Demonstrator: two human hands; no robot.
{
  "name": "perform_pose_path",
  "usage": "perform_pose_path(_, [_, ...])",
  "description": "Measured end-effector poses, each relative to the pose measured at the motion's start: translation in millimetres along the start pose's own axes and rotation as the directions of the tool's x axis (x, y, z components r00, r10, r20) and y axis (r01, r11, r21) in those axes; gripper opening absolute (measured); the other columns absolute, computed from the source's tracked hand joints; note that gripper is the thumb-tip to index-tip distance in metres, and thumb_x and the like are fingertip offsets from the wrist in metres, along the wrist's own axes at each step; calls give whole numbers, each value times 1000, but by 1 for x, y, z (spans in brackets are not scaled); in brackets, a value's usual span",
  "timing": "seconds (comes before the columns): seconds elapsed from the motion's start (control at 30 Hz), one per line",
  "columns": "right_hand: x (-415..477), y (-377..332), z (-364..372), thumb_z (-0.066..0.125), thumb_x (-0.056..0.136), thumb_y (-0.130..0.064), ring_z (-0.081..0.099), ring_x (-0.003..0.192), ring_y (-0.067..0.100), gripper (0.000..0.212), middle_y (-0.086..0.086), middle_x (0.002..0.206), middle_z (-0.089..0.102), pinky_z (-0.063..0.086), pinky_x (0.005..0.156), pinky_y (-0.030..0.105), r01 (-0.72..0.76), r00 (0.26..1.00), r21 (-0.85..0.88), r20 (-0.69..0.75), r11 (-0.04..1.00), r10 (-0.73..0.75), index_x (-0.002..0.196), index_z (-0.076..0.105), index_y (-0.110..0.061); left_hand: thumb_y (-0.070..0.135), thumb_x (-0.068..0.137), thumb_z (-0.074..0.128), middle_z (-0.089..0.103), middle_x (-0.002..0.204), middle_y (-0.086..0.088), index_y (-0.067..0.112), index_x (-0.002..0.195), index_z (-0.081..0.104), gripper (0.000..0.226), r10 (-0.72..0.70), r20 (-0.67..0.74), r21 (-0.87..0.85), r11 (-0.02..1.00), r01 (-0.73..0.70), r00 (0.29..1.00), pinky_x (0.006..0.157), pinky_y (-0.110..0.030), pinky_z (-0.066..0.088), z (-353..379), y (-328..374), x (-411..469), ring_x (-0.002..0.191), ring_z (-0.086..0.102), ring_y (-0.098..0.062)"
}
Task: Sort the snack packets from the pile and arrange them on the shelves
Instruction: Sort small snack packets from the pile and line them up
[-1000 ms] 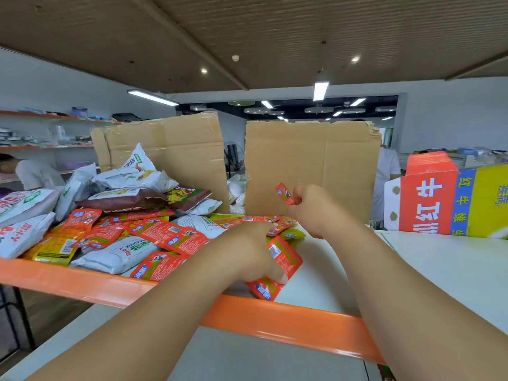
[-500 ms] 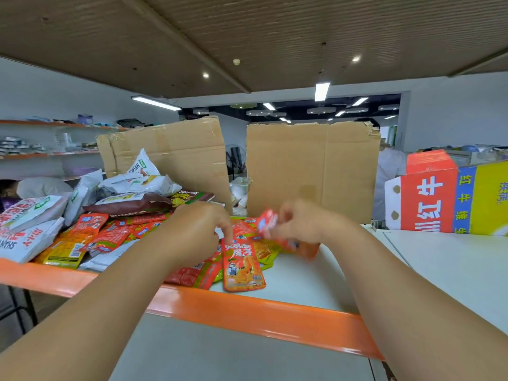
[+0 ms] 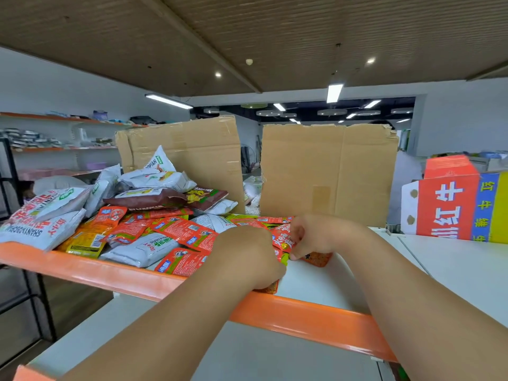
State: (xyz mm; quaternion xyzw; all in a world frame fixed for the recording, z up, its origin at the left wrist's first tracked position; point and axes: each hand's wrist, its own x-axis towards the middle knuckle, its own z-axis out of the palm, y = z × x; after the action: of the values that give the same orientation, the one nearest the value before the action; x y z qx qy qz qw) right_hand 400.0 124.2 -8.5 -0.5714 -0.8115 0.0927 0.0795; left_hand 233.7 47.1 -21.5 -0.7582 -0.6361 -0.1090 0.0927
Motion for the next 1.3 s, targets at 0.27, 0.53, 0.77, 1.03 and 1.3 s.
perform_pose_path(0.27, [6,7,0,86,71,-34,57,85,20,32,1,98,64,44,69,31,-49,991,81,-124,996,59,82,57,-27,48,78,68,65,107,2,25,116,65,45,-1,9,-80,997,1,1000,77,-30,49,2,6,7,97,58,-20])
perform_pose_path(0.53, [4,11,-3,85,73,-36,57,88,19,37,-1,98,59,49,74,33,-80,980,121,-174,989,101,99,64,-20,40,83,67,54,79,2,21,82,55,23,50,136,39,998,-56,989,59,-27,37,-14,20,13,74,53,-19])
perform_pose_path(0.77, [-1,8,-6,82,76,-35,55,76,17,33,-2,89,59,49,69,32,-70,966,139,-235,988,102,99,64,-18,40,88,66,51,71,-2,18,75,58,27,71,298,121,986,-112,952,81,-35,56,-36,36,11,75,54,-24])
perform_pose_path(1.03, [-8,3,-4,81,76,-28,48,63,18,31,-1,74,53,40,59,31,-8,916,264,-385,965,113,94,61,-13,62,76,73,53,72,0,20,67,52,48,97,306,16,994,-106,947,61,-31,43,-27,41,10,71,55,-23])
perform_pose_path(1.3, [-23,18,-11,77,75,-26,54,54,18,24,0,69,57,42,56,30,-92,873,363,-418,927,250,89,59,-17,44,84,71,65,128,-1,25,134,64,54,223,345,9,970,-241,911,96,-38,54,-35,51,2,111,62,-24])
